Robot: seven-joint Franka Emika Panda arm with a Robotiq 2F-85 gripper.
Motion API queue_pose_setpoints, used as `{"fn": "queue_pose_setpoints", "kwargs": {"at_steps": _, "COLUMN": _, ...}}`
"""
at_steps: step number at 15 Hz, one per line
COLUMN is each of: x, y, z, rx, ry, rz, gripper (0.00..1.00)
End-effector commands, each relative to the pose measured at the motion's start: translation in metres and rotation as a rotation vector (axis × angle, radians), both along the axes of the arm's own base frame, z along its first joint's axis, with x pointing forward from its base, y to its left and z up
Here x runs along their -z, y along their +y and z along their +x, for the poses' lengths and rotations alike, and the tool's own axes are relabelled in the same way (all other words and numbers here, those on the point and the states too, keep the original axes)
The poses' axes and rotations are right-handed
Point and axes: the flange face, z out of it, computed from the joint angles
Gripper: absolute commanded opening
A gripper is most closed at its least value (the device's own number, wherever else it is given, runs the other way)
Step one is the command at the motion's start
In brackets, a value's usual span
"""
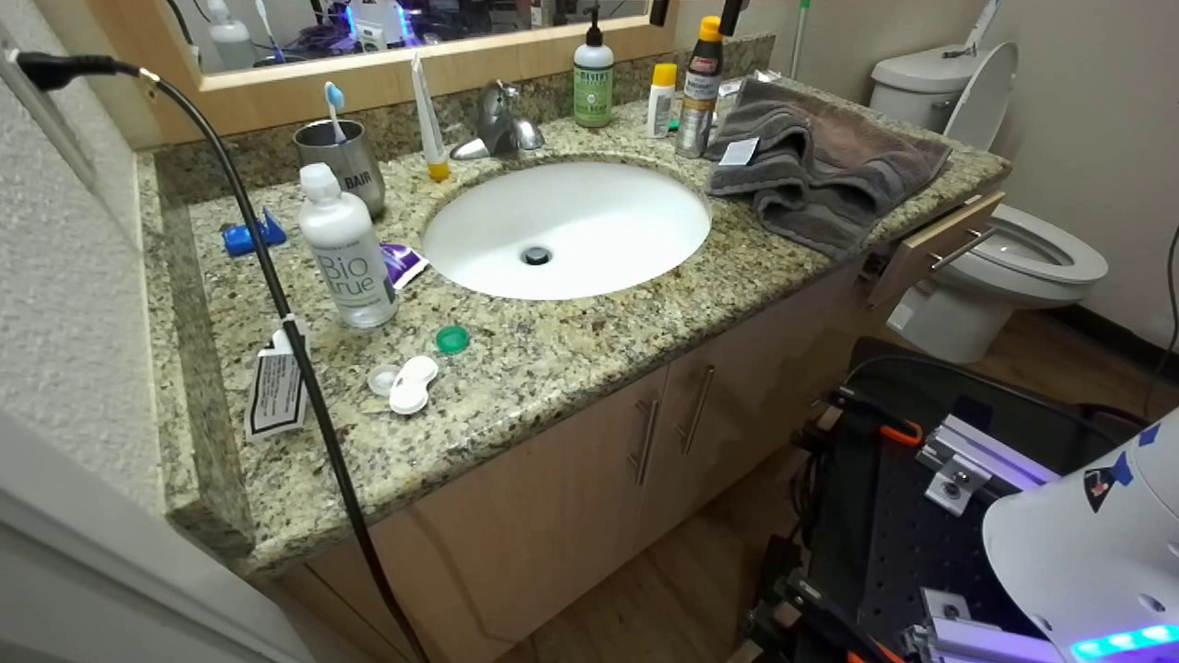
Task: Move the big bottle with a yellow lid away from the sink
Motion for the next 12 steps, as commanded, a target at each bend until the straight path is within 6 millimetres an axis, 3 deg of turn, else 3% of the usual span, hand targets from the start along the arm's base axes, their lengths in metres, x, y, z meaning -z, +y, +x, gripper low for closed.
{"fn": "queue_pose_setpoints", "kwargs": {"at_steps": 1, "x": 0.005, "y": -0.021, "z": 0.002, "rx": 0.168, "ry": 0.037, "rz": -0.040, "gripper": 1.00}}
{"fn": "queue_pose_setpoints", "kwargs": {"at_steps": 4, "x": 0.002, "y": -0.052, "z": -0.005, "rx": 0.337, "ry": 0.060, "rz": -0.089, "gripper": 1.00}}
{"fn": "queue_pose_setpoints", "kwargs": {"at_steps": 9, "x": 0.020, "y": -0.109, "z": -0.015, "rx": 0.618, "ry": 0.127, "rz": -0.149, "gripper": 1.00}}
{"fn": "queue_pose_setpoints", "kwargs": {"at_steps": 11, "x": 0.022, "y": -0.113, "z": -0.014, "rx": 0.738, "ry": 0.095, "rz": -0.092, "gripper": 1.00}}
{"fn": "queue_pose_setpoints", "kwargs": {"at_steps": 12, "x": 0.019, "y": -0.106, "z": -0.020, "rx": 0.654, "ry": 0.114, "rz": -0.116, "gripper": 1.00}}
